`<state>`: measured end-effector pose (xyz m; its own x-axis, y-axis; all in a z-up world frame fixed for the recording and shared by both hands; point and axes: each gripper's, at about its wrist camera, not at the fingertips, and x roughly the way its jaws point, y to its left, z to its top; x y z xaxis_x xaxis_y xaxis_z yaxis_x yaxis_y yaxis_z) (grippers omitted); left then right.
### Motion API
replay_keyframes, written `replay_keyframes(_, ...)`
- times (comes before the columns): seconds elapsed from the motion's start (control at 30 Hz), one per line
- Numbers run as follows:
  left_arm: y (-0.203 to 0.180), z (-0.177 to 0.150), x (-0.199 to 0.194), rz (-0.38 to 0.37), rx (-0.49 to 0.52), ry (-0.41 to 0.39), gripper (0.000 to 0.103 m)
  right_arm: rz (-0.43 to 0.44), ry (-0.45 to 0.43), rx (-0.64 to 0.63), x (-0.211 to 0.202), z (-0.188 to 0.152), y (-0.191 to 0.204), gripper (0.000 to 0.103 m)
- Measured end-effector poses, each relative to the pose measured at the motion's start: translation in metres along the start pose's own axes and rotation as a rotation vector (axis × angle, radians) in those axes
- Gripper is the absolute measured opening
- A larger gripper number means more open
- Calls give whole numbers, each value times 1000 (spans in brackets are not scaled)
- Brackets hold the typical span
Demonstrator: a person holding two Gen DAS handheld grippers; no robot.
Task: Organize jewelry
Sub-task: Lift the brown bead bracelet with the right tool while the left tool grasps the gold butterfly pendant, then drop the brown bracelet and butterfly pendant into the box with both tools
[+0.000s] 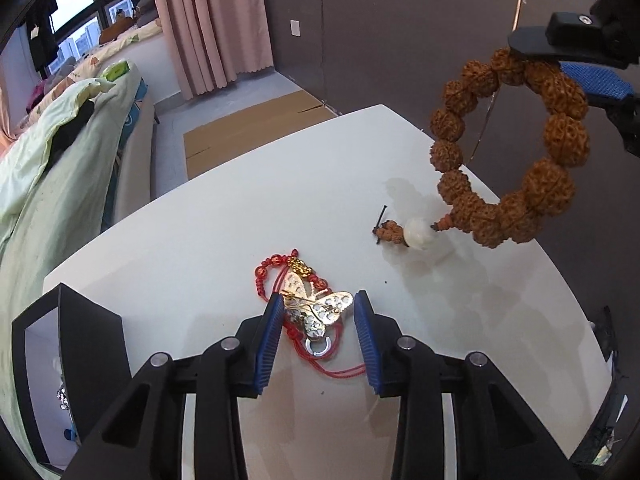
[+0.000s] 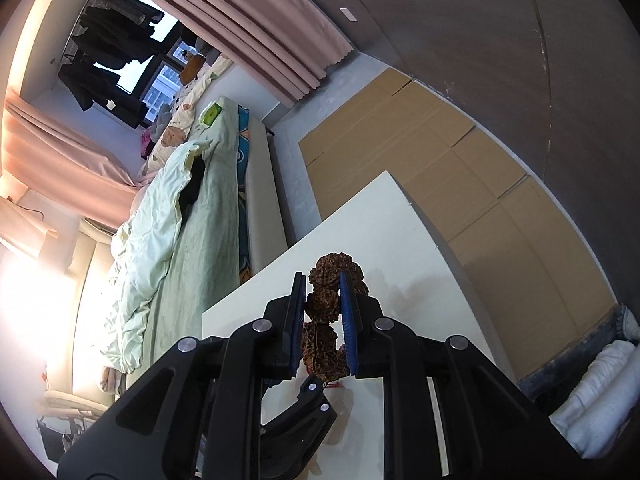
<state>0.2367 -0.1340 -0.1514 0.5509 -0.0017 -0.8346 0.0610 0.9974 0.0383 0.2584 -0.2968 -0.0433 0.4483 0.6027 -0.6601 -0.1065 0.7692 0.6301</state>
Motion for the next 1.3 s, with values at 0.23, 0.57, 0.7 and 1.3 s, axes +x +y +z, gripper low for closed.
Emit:
replay_keyframes(0.23,19,6,-18,-97,-83,-30,11,-13,5,-12,2,-2,5,18)
replay_keyframes(0.57,55,8,-50,-161,-203,-79,0,-11,6,-34,5,-8,19,18)
replay_keyframes(0.7,73,7,-69,-193,-251,-104,0,17,-3,-50,5,-12,30,18)
replay_keyframes(1.3,168,-31,-152,-160,-373,-179,0,328,-49,-174,6,-49,120,18)
